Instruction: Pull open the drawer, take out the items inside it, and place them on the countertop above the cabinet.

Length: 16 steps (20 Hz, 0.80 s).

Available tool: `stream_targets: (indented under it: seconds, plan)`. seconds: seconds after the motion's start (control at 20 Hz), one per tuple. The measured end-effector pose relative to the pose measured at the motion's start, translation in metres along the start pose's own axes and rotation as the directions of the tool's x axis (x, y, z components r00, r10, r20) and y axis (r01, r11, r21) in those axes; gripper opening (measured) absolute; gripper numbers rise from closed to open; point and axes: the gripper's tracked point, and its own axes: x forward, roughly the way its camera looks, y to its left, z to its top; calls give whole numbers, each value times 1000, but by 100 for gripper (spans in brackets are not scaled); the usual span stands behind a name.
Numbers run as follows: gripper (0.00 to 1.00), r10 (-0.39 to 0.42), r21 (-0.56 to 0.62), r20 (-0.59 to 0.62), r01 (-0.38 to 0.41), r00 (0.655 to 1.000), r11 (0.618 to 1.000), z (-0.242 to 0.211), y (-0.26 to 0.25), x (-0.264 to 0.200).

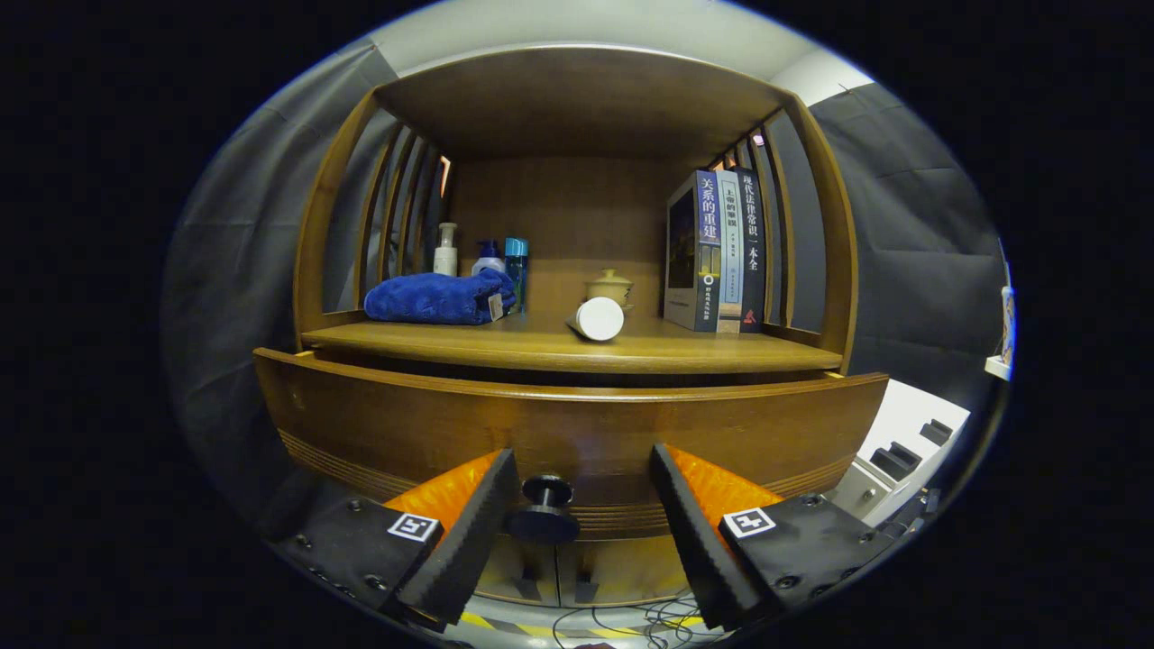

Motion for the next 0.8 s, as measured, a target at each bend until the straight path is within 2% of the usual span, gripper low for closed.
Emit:
stream_targets:
  seconds: [0.4,0.8]
  plan:
    - [99,-2,-5,-13,2,1000,1000,7,1,41]
    - [99,-6,-22,-16,6,1000,1000,7,0,44]
